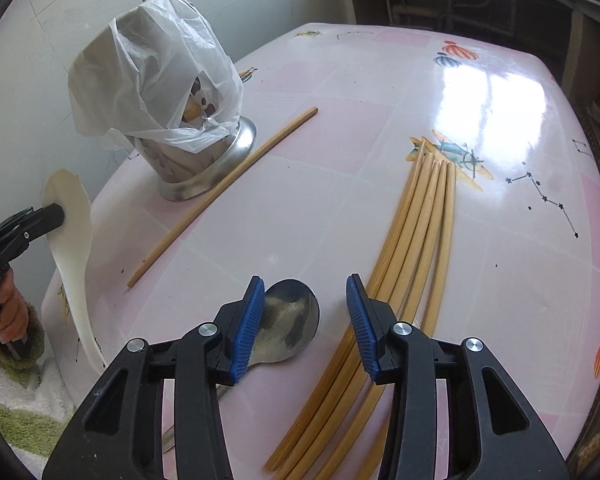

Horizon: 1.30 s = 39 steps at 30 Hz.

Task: Organize utensils
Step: 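Carry the white spoon into the holder with the left gripper while the right grasps the small steel spoon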

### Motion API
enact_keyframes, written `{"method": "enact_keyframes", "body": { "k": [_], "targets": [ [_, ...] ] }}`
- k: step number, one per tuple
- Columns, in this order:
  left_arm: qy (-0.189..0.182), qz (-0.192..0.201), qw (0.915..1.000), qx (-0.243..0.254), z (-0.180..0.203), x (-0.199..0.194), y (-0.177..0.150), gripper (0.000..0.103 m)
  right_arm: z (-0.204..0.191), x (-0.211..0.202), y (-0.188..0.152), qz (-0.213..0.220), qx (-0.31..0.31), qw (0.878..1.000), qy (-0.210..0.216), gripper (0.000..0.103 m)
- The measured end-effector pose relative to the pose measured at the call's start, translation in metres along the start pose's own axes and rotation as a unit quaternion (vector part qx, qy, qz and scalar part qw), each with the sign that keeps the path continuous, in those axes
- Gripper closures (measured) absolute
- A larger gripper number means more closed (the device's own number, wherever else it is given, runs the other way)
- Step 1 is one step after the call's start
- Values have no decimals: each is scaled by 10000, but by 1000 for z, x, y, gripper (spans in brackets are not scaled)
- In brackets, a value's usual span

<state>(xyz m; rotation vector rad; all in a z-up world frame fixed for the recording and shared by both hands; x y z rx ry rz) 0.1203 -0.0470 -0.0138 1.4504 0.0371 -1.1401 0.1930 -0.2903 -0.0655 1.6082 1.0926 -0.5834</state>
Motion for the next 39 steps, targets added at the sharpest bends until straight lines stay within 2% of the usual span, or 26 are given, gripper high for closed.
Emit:
{"method": "enact_keyframes", "body": {
  "k": [2, 4, 9, 13, 19, 24, 30, 35, 39],
  "targets": [
    [10, 15, 10000, 27, 1, -1, 0, 99, 1, -1, 0, 2, 49, 10000, 47, 67],
    [32, 10, 10000, 32, 1, 0, 0, 99, 1, -2, -2, 1, 88, 9999, 99, 77],
    [63, 36, 10000, -19, 1, -1, 0, 99, -9, -2, -8, 13, -61, 10000, 28, 89],
    [67, 121, 9999, -52, 2, -5, 1, 99, -16, -11, -10, 150, 65, 9999, 1, 99],
    [41, 490, 9988, -57, 4, -31, 13, 101, -35, -43, -15, 650, 380, 9969, -211, 102],
    [-33, 974, 9952, 90, 11, -66, 42, 101, -42, -79, -15, 1205, 789, 9882, -516, 102],
    [104, 1727, 9842, 376, 18, -103, 98, 101, -44, -116, -7, 1817, 1125, 9762, -365, 102],
    [616, 2338, 9684, 617, 14, -116, 156, 101, -38, -124, -3, 1919, 1184, 9741, -177, 102],
    [1031, 2624, 9566, 739, 5, -108, 189, 101, -32, -124, -5, 1906, 1272, 9734, -79, 102]
  ]
}}
Point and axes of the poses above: each gripper's, at about its wrist camera, not at the fingertips, and x roughly the way its jaws point, z to its right, y to its top, the point moved 4 cm from there along x, roughly the way its jaws point, and after that the axes turned 2 degrees about x, right-handed, at the moved point
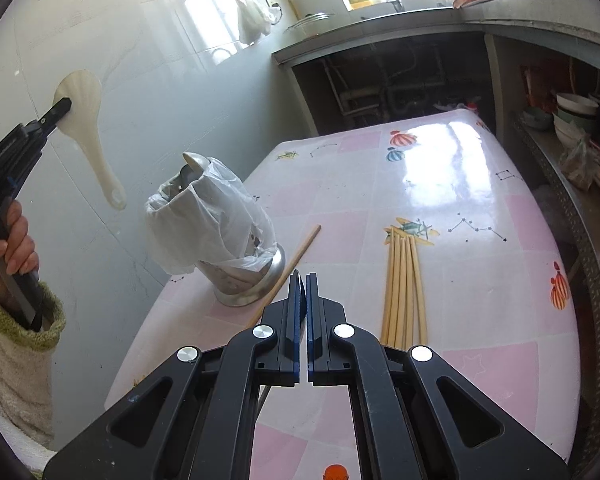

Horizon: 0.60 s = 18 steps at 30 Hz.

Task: Organize utensils
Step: 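Carry the white spoon into the holder with the left gripper while the right grasps the small steel spoon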

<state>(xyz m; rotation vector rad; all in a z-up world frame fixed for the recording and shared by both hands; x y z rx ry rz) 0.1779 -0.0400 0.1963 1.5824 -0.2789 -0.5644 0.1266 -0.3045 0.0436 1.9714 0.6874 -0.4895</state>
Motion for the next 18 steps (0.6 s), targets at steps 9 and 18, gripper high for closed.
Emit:
{"method": "enact_keyframes", "body": {
  "k": [9, 18],
  "targets": [
    [352, -480, 9973, 434, -3, 72, -38, 101, 17, 10, -4, -137, 304, 9994, 65, 102],
    [521, -766, 9920, 863, -1, 91, -90, 100, 19, 14, 0, -149, 374, 9991, 166, 102]
  ]
}}
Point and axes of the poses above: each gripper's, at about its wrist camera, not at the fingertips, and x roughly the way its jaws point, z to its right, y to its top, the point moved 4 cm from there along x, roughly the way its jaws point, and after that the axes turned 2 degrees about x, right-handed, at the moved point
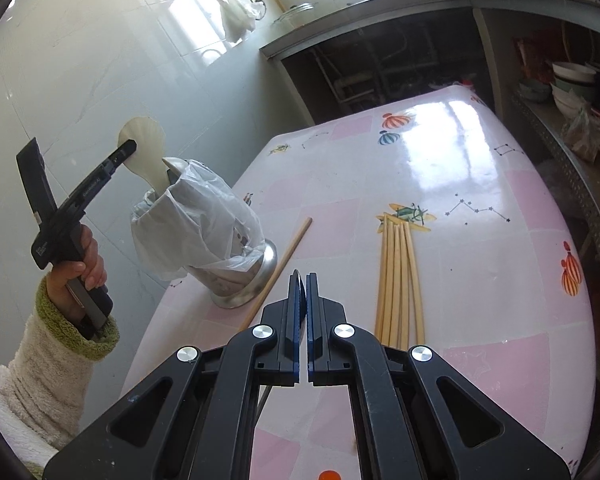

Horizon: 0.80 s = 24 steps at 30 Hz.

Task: Organize utensils
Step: 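Carry the white spoon into the holder with the left gripper while the right grasps the small steel spoon, then lower the small steel spoon into the holder and open the right gripper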

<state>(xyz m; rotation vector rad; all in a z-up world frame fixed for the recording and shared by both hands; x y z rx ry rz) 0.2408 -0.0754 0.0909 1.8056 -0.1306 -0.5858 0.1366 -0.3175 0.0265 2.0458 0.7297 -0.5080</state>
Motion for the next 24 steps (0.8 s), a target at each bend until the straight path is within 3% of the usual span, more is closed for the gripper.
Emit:
{"method": "enact_keyframes", "body": {
  "k": [8, 11, 16, 21, 24],
  "targets": [
    [-234, -458, 9985, 204, 9, 1, -30, 100, -3, 0, 4, -1, -21, 9999, 137, 102],
    [-283, -814, 9959, 256, 11, 6, -39, 100, -5, -1, 5, 9, -44, 9999, 153, 102],
    [-490, -1057, 9931, -130, 5, 5, -37, 97, -10, -8, 14, 91, -135, 9997, 170, 102],
    [-1029, -1025, 9859, -830, -8, -5, -29, 59, -23, -23, 43, 399, -359, 9983, 231, 102],
    [-1100, -872, 9834, -1150, -17, -17, -26, 49, -38, -30, 67, 659, -602, 9957, 240, 102]
  ]
}}
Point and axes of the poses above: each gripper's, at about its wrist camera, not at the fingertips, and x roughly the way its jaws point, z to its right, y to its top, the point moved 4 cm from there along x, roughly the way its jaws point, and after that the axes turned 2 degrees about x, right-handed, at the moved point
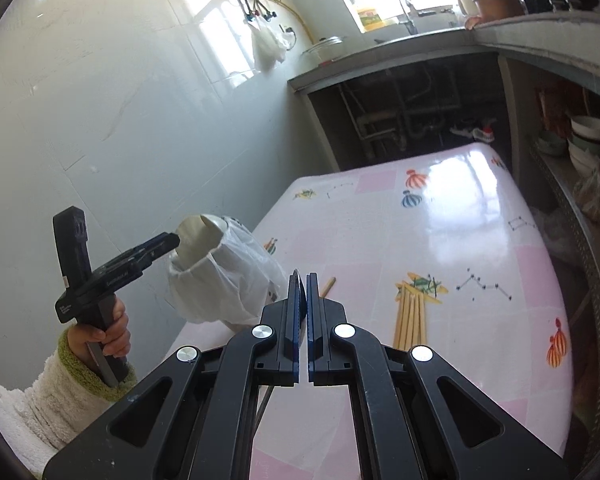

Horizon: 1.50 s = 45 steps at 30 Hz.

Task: Organize utensils
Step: 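Lower the small steel spoon into the holder and open the right gripper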

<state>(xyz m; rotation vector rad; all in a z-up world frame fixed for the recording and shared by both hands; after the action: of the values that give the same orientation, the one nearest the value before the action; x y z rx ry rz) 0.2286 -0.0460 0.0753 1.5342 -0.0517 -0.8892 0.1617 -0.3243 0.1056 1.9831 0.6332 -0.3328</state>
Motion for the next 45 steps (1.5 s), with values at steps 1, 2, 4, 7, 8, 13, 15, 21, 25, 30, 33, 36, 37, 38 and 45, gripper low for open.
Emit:
{"method": "enact_keyframes", "body": {
  "k": [1, 2, 4, 7, 8, 13, 15, 21, 25, 30, 33, 36, 37, 38, 45],
  "targets": [
    [-42, 65, 9999, -111, -3, -5, 0, 48, -5, 0, 10, 90, -81, 9999, 27, 102],
    [-49, 124, 9997, -214, -6, -11, 0, 44, -9, 0, 19, 174, -142, 9997, 52, 102],
    [-26, 225, 9990, -391, -11, -23, -3, 41, -18, 3, 38, 321, -258, 9990, 142, 102],
    [-33, 351, 9974, -624, -20, -42, -11, 36, -34, 8, 65, 588, -438, 9966, 374, 102],
    [-45, 379, 9971, -660, -21, -48, -15, 34, -39, 12, 72, 682, -492, 9954, 452, 102],
    [-164, 413, 9962, -750, -20, -72, -44, 27, -59, 40, 106, 890, -653, 9918, 639, 102],
    [-135, 345, 9959, -830, -22, -76, -55, 27, -68, 54, 117, 938, -714, 9906, 688, 102],
    [16, 175, 9933, -1143, -36, -83, -82, 27, -83, 105, 129, 743, -791, 9912, 761, 101],
    [102, 217, 9919, -1249, -44, -92, -89, 27, -91, 136, 115, 539, -1092, 9909, 577, 101],
    [198, 228, 9904, -1350, -54, -95, -92, 27, -99, 158, 89, 293, -1596, 9861, 366, 102],
    [259, 229, 9900, -1367, -56, -96, -94, 27, -105, 163, 72, 146, -1909, 9810, 317, 101],
    [277, 256, 9895, -1393, -56, -96, -95, 27, -113, 160, 56, 84, -2280, 9731, 321, 102],
    [266, 260, 9893, -1408, -55, -97, -97, 27, -117, 159, 51, 53, -2421, 9697, 316, 102],
    [262, 256, 9891, -1423, -55, -97, -97, 27, -121, 158, 45, 37, -2581, 9657, 274, 102],
    [249, 270, 9889, -1438, -57, -97, -93, 27, -139, 157, 12, -139, -3540, 9351, 7, 101]
  ]
}}
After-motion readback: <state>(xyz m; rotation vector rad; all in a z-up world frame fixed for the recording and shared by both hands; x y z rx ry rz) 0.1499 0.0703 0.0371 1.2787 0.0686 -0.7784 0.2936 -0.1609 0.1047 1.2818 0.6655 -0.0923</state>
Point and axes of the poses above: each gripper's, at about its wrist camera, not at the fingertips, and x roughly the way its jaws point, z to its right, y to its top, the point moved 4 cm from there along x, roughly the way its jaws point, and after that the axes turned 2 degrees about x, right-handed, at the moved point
